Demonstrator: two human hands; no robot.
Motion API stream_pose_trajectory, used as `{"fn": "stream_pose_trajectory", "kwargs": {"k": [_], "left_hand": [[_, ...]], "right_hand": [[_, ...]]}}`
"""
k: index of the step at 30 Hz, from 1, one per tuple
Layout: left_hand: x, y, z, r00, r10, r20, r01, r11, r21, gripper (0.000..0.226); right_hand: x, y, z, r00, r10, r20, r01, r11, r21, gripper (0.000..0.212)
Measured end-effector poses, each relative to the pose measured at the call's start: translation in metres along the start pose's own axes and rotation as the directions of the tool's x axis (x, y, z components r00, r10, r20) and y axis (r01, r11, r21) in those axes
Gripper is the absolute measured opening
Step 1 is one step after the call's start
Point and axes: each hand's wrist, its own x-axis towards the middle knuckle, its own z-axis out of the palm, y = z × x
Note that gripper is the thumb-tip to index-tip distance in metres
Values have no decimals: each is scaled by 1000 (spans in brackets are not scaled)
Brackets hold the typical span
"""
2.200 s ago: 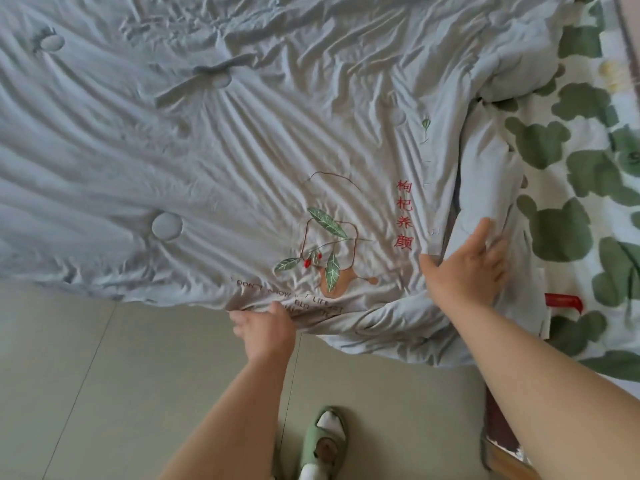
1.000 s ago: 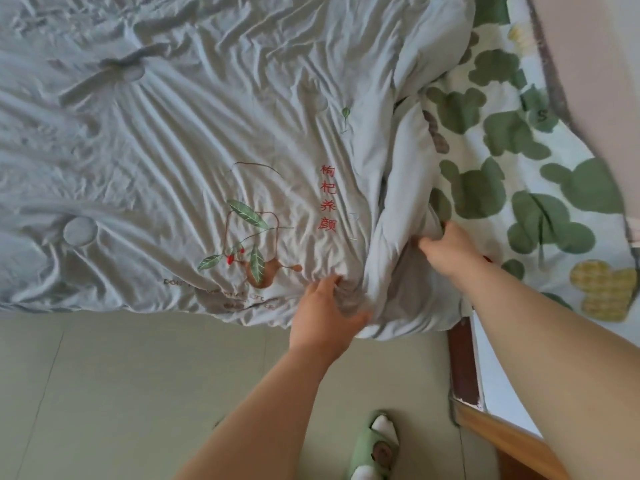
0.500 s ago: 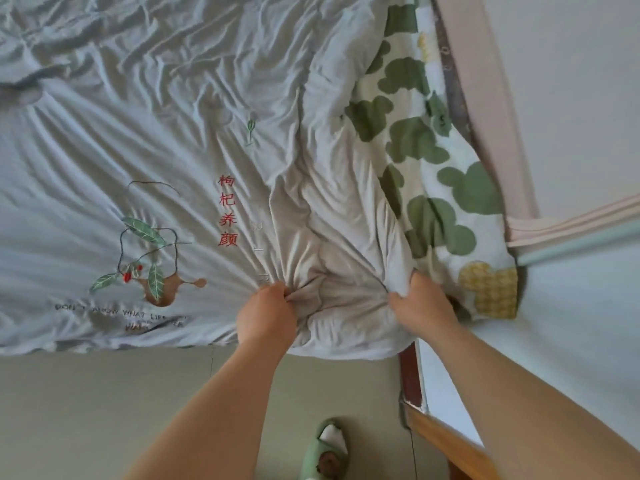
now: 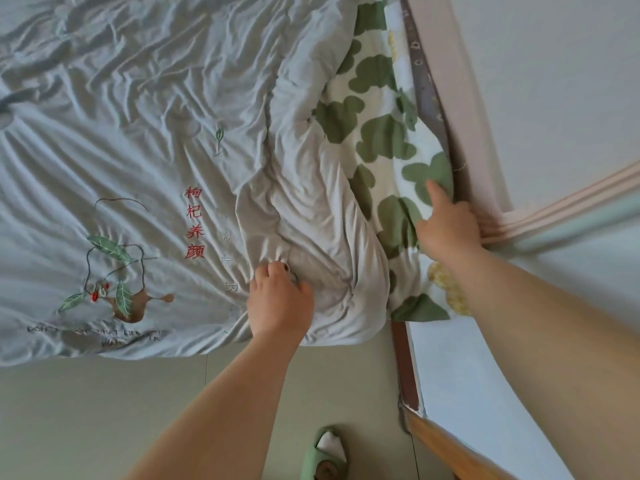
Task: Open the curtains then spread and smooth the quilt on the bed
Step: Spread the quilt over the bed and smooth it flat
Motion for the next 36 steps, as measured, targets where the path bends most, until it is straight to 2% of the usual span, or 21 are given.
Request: {"fn": "stream_pose_trajectory", "kwargs": {"k": [2,5,7,11,13,14,16,17,18,20,21,22,23,25,27,29,31,33,35,36], "left_hand": [[1,7,3,1000,-7,3,7,1000,13,31],[2,8,7,1000,-7,7,7,999,34,31],[0,8,8,1000,-4,23,3,999,44,33],[1,6,4,999,3,49,-5,999,36,36],[2,4,3,998,16,58,-18,999,32,35],[2,3,2,998,24,61,-26,999,31,35],[4,1,3,997,30,66,-32,999,27,35],[5,-1,3,997,24,69,-26,999,23,35],[5,-2,4,997,16,71,-17,1000,19,36],[6,-1,4,997,-2,82,2,1000,8,38],[7,0,3,996,-10,89,10,1000,1,39],[7,1,3,995,-16,95,16,1000,-3,39],[8,1,2,995,-19,98,20,1000,-3,40],[8,1,1,995,-14,103,14,1000,1,40],[7,1,3,994,2,106,-3,1000,10,40],[4,0,6,995,19,96,-22,999,24,40],[1,-1,11,996,34,79,-38,998,47,46],[-3,-1,17,996,55,70,-59,996,63,55],[-8,0,19,992,89,94,-96,993,74,52],[-10,1,19,989,98,111,-108,991,83,50]], "right_hand": [[-5,4,-8,995,-68,-73,66,997,-33,63],[-16,24,-20,966,-13,-258,-20,992,-124,60],[-19,33,-21,975,40,-217,-91,969,-230,61],[2,14,-26,979,204,1,-185,888,-421,60],[7,3,-29,977,210,38,-144,778,-612,53],[10,1,-30,983,179,29,-104,689,-717,50],[10,1,-29,999,51,0,-25,489,-872,49],[8,1,-27,998,-56,-18,10,460,-888,48],[6,-1,-24,984,-175,-27,66,505,-861,45],[1,-9,-13,926,-376,-36,259,701,-665,34],[-1,-16,-5,915,-403,-36,333,801,-497,32],[-4,-24,2,932,-363,-13,343,892,-295,35],[-6,-34,8,956,-290,36,292,953,-80,41],[-10,-51,17,975,-163,153,115,952,284,57],[-10,-66,25,965,-132,228,25,907,420,65],[-8,-76,32,957,-170,237,30,866,499,58],[-10,-70,33,982,-148,119,46,794,606,43],[-14,-45,27,999,38,-38,-4,753,658,41],[-27,-12,27,974,186,-130,-69,789,611,37],[-34,-1,29,972,199,-127,-94,821,563,36]]}}
